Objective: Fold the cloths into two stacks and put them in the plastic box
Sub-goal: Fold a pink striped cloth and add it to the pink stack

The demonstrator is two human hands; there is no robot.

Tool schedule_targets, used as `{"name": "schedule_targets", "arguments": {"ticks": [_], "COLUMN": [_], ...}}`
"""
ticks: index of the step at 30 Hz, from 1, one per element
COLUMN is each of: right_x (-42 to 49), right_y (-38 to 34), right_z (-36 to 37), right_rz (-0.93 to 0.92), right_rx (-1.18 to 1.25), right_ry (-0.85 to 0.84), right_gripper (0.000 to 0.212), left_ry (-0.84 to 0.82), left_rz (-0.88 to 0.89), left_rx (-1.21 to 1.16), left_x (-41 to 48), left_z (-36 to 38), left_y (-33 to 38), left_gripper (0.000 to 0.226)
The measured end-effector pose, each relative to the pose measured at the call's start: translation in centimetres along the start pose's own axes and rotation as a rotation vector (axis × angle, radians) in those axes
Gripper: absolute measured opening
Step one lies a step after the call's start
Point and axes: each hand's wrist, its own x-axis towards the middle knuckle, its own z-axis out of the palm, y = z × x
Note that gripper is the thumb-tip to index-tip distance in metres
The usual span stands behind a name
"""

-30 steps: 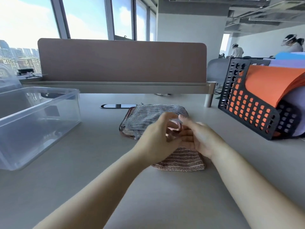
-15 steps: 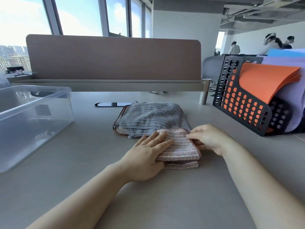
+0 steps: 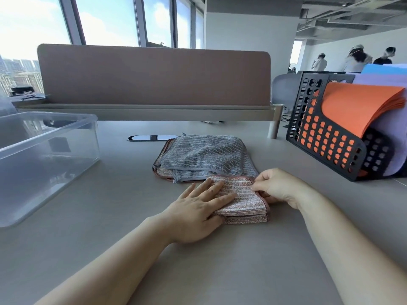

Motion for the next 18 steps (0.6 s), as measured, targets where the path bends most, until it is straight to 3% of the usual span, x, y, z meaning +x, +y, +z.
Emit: {"name": "schedule_targets", "arguments": {"ticks": [5, 11, 13, 15, 17, 18], "right_x": [0.2, -0.1, -0.6, -1.3, -1.6, -1.8], "right_y": [0.3, 0.2, -0.4, -1.1, -1.5, -1.4], "right_z": [-0.3, -0.5, -0.7, -0.3, 0.6, 1.2], "right_rz": [-0.037, -0.124, -0.298, -0.608, -0.814, -0.817], "right_rx": [-0.101, -0.399, -0.5, -0.498, -0.522, -0.573], "right_ry": [0.013, 0.096, 0.256, 0.371, 0.282, 0.174], "right_gripper": [0.01, 0.013, 0.018, 0.016, 0.025, 0.034], "left_ry": [0.032, 0.002, 0.048, 0.167, 0.261, 0.261], "left_rz": [-0.005, -0.004, -0.022, -0.052, -0.075, -0.081], "left_rx": [0.026, 0.02, -0.063, -0.176, -0.189, -0.162], "left_x": [0.4, 0.3, 0.3, 0.7, 1.4, 1.7], "left_z": [0.2, 0.3, 0.0, -0.5, -0.8, -0.7], "left_y": [0.5, 0.5, 0.5, 0.4, 0.3, 0.2], "left_gripper": [0.051, 0.055, 0.061, 0.065, 0.057, 0.053]}}
